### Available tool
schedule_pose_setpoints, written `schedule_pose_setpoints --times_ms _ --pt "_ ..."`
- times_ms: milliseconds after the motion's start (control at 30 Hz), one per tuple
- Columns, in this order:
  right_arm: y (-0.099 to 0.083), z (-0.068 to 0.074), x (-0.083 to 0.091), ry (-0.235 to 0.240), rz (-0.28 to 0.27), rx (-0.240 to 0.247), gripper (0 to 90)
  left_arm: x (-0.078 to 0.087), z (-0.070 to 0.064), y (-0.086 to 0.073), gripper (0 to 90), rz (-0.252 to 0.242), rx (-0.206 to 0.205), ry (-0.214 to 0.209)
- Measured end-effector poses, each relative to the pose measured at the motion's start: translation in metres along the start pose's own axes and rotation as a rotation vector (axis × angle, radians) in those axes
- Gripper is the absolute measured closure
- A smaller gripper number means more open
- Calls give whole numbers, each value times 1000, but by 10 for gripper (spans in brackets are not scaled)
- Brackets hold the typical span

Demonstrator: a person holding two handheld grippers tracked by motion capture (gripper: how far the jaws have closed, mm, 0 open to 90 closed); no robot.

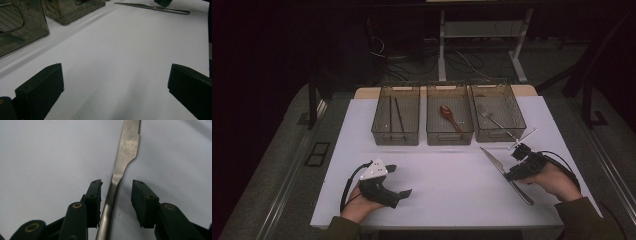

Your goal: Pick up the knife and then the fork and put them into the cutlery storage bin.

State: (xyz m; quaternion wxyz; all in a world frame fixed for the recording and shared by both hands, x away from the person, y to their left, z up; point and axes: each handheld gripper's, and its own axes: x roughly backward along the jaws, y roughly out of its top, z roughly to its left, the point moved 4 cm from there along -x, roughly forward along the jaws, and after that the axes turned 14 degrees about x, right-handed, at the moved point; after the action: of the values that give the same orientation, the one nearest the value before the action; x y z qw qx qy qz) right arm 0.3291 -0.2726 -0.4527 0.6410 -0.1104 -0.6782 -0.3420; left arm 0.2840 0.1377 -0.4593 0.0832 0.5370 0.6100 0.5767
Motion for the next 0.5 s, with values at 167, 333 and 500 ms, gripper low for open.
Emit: schedule_pose_setpoints --times_ms 167,333,500 --pt "0 3 -6 9 50 12 620 0 0 0 0 3 -5 -1" --pt "3 5 -9 -9 89 31 650 0 0 0 0 3 -6 -1" --pt "6 6 -10 -30 129 57 685 -1 -1 -1 0 8 -7 -2"
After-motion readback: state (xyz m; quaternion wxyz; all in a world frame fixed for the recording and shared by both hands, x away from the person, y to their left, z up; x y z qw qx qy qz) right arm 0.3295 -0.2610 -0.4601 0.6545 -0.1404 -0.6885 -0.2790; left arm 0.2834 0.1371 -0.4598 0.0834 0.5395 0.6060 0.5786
